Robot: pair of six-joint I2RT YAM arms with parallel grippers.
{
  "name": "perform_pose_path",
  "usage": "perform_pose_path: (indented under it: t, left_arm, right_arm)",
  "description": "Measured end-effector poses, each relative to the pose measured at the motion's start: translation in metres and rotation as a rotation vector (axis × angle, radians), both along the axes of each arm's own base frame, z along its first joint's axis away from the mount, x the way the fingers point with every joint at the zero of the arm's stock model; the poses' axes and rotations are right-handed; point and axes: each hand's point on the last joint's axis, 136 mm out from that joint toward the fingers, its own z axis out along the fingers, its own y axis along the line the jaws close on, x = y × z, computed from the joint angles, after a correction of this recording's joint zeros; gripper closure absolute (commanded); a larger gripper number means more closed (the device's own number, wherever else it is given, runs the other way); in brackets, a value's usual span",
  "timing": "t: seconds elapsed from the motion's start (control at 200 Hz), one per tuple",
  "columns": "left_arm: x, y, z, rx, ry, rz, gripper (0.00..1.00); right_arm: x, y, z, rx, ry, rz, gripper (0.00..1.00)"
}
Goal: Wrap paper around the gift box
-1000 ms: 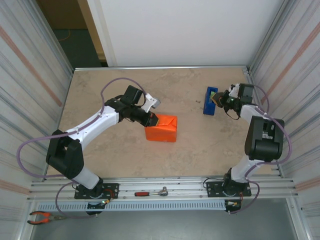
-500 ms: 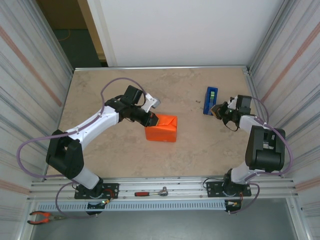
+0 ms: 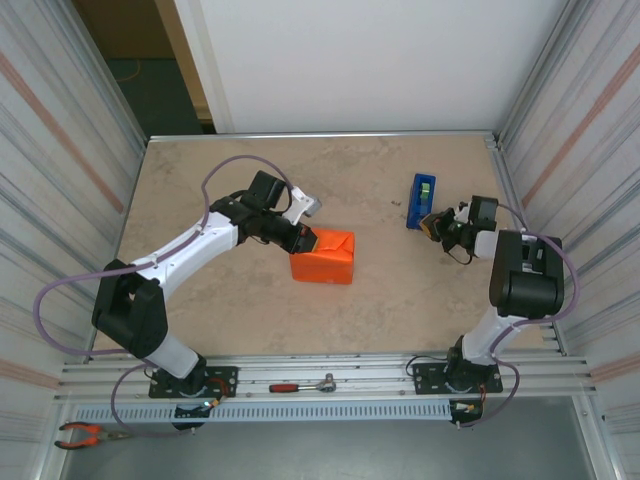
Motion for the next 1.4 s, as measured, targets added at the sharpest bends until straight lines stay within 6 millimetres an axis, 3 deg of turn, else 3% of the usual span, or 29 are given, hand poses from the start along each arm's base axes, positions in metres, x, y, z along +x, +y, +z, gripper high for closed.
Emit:
perform_pose_path:
  t: [0.276,0.391,0.521,0.696,0.842,1.117,1.398]
  left_arm:
    - [0.000,0.000,0.000,0.000,0.000,0.000,1.00]
    - [0.000,0.000,0.000,0.000,0.000,0.000,1.00]
    - [0.000,0.000,0.000,0.000,0.000,0.000,1.00]
    - [0.000,0.000,0.000,0.000,-0.001,0.000,1.00]
    - [-0.001,0.000,0.000,0.000,-0.001,-0.001,1.00]
    - [-0.001,0.000,0.000,0.000,-0.001,-0.001,1.00]
    - [-0.001,0.000,0.000,0.000,-0.001,-0.001,1.00]
  right_arm:
    - [-0.001,0.022,-0.014,0.080,0.042,0.007,1.00]
    - [-0.007,0.033,-0.004,0.082,0.037,0.030,1.00]
    - [-0.017,0.057,0.046,0.051,-0.051,0.098,1.00]
    - [-0.042,0.124,0.132,0.010,-0.221,0.267,1.00]
    - [-0.073,0.178,0.166,-0.007,-0.273,0.384,1.00]
    - [-0.127,0.245,0.153,-0.060,-0.208,0.479,1.00]
    - [-0.133,0.258,0.137,-0.099,-0.172,0.453,1.00]
